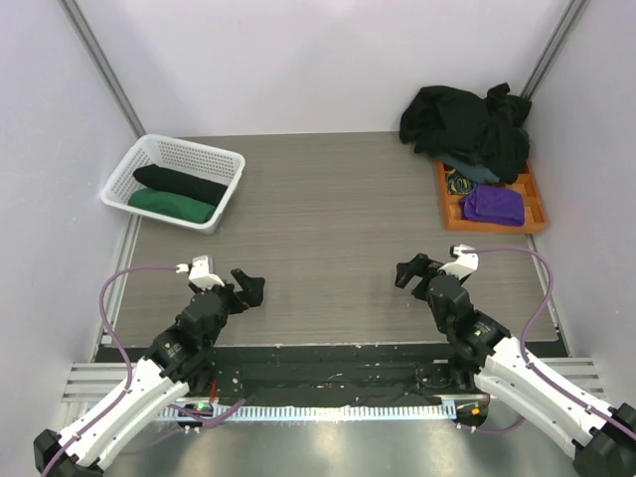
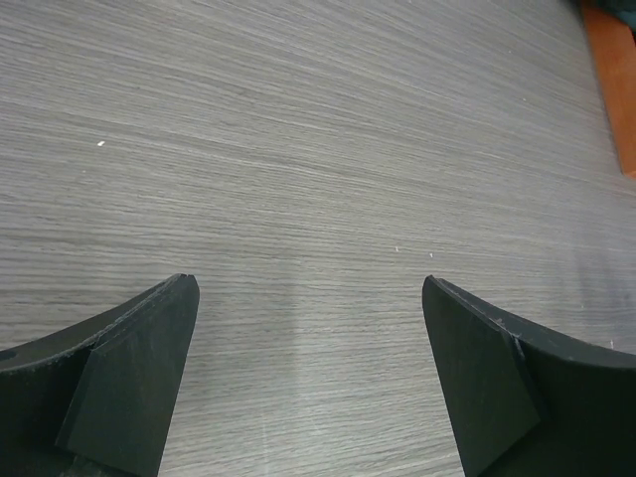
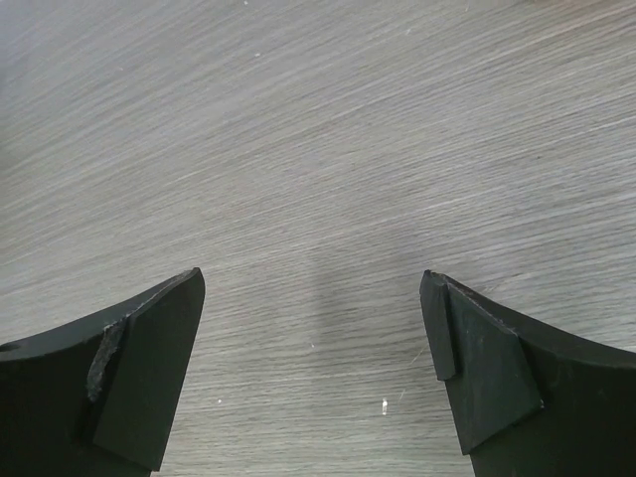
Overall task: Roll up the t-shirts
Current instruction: Pick up the T-shirt at the corner of the board.
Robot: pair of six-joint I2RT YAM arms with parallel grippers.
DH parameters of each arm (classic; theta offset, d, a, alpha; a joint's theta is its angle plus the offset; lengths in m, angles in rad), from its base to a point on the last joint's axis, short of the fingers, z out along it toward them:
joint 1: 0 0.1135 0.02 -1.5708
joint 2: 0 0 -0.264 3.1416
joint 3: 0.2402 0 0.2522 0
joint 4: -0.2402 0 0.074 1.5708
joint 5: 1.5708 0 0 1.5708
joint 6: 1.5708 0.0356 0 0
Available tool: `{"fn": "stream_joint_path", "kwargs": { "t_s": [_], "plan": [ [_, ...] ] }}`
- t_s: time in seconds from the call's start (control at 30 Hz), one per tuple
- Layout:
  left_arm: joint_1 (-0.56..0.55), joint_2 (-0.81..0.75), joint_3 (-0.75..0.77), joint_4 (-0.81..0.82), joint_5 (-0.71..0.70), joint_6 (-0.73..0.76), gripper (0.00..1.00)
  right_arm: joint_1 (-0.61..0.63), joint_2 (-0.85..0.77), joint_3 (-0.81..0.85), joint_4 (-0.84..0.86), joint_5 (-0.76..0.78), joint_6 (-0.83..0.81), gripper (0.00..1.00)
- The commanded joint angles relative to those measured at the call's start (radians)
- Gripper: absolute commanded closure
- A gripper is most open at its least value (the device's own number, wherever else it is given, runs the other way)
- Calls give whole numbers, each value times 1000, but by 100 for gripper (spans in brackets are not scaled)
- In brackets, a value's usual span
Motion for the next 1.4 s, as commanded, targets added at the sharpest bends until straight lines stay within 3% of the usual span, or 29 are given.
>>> {"fn": "stream_joint_path", "kwargs": {
  "t_s": [0.0, 0.3, 0.4, 0.67, 0.9, 1.03, 1.37],
  "plan": [
    [-3, -24, 24, 20, -32, -15, 0, -3, -38, -7, 57, 22, -9, 0],
    [-3, -58, 7, 25, -51, -21, 1, -3, -2, 4, 70, -8, -41, 0],
    [-3, -59, 4, 26, -45, -24, 0, -3, 48, 80, 44, -34, -81, 0],
    [-3, -53, 4, 20, -66, -39, 0, -34, 395, 574, -173, 90, -157, 5],
    [-3, -42, 7, 22, -68, -41, 0, -250, 597, 821, -216, -52, -210, 9],
    [-3, -45, 7, 19, -66, -42, 0, -447, 739, 931, -202, -178, -208, 18],
    [-3, -58, 4, 12, -57, -47, 0, -643, 1181, 1237, -101, -245, -122, 29]
  ]
}}
